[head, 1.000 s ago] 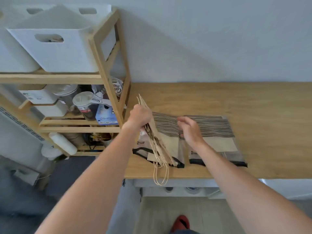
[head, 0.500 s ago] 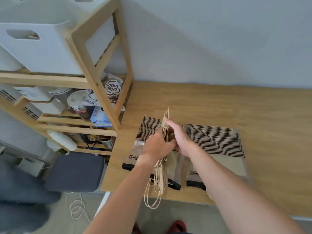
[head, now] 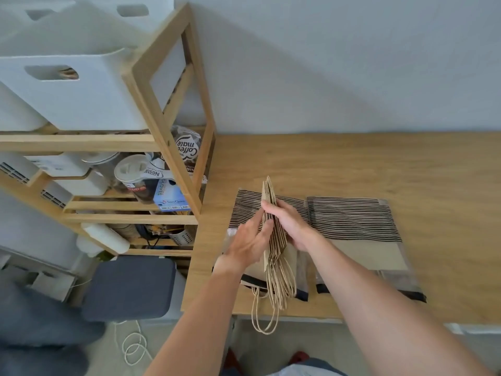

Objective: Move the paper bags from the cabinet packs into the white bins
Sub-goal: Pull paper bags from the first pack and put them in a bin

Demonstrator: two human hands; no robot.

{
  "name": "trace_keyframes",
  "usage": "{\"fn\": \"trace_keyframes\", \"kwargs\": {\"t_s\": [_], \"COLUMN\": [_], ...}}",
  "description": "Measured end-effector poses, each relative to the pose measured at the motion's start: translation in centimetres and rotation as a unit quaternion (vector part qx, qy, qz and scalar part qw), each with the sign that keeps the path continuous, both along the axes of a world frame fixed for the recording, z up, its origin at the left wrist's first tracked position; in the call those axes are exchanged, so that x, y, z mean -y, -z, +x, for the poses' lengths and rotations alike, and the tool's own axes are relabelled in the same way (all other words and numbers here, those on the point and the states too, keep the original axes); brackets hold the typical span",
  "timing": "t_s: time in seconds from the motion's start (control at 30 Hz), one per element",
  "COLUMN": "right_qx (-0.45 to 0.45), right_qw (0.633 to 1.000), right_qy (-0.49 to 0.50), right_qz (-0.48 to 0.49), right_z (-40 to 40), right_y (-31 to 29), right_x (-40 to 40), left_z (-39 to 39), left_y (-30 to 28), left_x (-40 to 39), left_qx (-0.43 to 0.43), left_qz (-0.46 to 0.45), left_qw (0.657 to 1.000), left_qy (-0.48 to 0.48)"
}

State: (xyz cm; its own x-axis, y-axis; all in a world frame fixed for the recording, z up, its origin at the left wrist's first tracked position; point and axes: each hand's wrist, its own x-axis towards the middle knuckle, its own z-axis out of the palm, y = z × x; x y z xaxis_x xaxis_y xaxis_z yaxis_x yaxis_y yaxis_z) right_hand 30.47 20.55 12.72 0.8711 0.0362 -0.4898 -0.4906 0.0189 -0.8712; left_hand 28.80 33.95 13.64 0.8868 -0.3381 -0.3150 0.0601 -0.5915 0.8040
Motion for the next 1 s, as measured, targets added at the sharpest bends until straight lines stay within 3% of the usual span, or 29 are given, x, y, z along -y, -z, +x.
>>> {"fn": "trace_keyframes", "kwargs": {"t_s": [0.17, 0.3, 0.47, 0.8, 1.0], "right_qx": [0.007, 0.002, -0.009, -0.017, -0.013], "right_qw": [1.0, 0.997, 0.995, 0.994, 0.993], "right_qy": [0.014, 0.057, 0.09, 0.082, 0.095], "right_qz": [-0.008, 0.043, 0.051, 0.064, 0.069], "right_z": [-0.2, -0.4, -0.3, -0.2, -0.2], "right_y": [0.6, 1.3, 1.5, 2.0, 2.3], "right_x": [-0.8, -1.4, -1.8, -2.2, -2.5], "left_z": [-0.3, -0.3, -0.1, -0.5, -0.6], "left_y": [1.3, 2.0, 2.1, 2.3, 2.2], "left_x": [-0.8, -1.8, -2.8, -1.9, -2.1], "left_qx": [-0.031, -0.054, 0.017, 0.046, 0.06], "left_qz": [-0.067, -0.142, -0.152, -0.089, -0.14], "left_qw": [0.995, 0.98, 0.966, 0.987, 0.98], "left_qy": [-0.067, -0.129, -0.207, -0.123, -0.131]}}
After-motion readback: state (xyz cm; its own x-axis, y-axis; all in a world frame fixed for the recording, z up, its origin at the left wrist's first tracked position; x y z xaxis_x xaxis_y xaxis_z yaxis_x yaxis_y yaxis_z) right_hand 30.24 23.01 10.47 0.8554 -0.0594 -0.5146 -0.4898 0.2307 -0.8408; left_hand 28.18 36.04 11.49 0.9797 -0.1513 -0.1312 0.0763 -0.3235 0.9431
